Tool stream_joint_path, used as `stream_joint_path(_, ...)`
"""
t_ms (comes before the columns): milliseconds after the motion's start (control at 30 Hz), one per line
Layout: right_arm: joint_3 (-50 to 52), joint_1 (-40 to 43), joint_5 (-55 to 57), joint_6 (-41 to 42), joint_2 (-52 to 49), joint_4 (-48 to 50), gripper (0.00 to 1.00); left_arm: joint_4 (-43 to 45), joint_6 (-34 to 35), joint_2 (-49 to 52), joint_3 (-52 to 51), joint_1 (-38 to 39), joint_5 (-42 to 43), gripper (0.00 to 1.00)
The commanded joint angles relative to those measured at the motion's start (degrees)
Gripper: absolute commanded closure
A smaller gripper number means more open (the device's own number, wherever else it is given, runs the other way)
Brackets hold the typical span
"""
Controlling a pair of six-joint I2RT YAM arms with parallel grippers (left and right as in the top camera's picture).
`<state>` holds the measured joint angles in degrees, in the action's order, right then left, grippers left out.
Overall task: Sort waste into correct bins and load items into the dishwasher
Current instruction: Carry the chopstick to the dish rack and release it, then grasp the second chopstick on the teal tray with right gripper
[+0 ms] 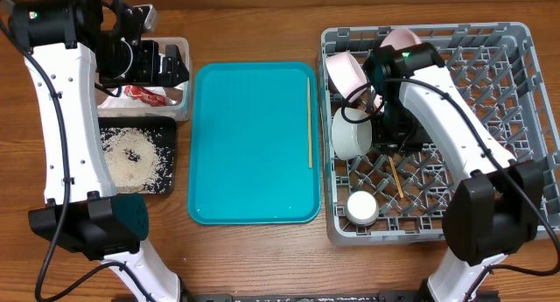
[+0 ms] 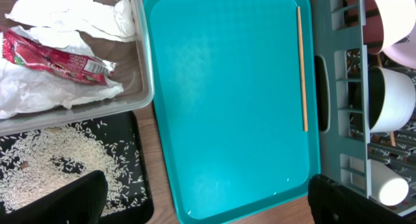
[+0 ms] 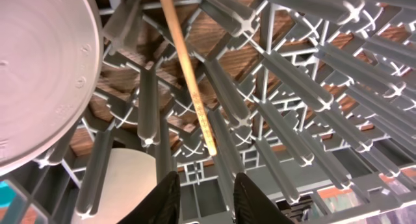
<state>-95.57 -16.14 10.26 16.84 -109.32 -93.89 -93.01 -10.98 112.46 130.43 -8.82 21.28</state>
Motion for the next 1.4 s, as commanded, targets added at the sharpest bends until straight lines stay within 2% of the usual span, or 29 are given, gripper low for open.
stream_joint_path(0, -9.0, -0.3, -4.4, 0.3, 1.4, 0.2, 0.63, 0.2, -0.6, -1.2, 1.2, 0.2, 0.7, 0.0)
stream_joint_path(167, -16.5, -5.6, -10.9, -0.8, 1.4, 7.5, 0.49, 0.2, -0.6, -1.2, 1.2, 0.2, 0.7, 0.0)
stream_joint_path(300, -16.0, -13.0, -10.9, -0.6, 0.7, 18.1, 0.33, 0.2, -0.6, -1.2, 1.2, 0.2, 0.7, 0.0)
stream_joint_path(400, -15.8, -17.7, -8.1, 0.6, -1.8, 23.4, 0.28, 0.2, -0.6, -1.2, 1.2, 0.2, 0.7, 0.0)
stream_joint_path(567, -15.8, -22.1, -0.5, 4.7, -9.2, 27.5, 0.29, 0.2, -0.6, -1.2, 1.2, 0.2, 0.7, 0.0)
stream_joint_path(800, -15.8, -21.1, 2.3, 5.7, -18.1, 29.8, 0.3, 0.2, -0.6, -1.2, 1.2, 0.2, 0.7, 0.0)
stream_joint_path(1033, -15.8, -18.3, 1.4, 5.7, -23.6, 29.8, 0.31, 0.2, -0.6, -1.2, 1.2, 0.2, 0.7, 0.0)
stream_joint_path(1367, -15.8, -17.5, -3.3, 5.5, -25.2, 30.8, 0.37, 0.2, -0.6, -1.2, 1.2, 0.2, 0.7, 0.0)
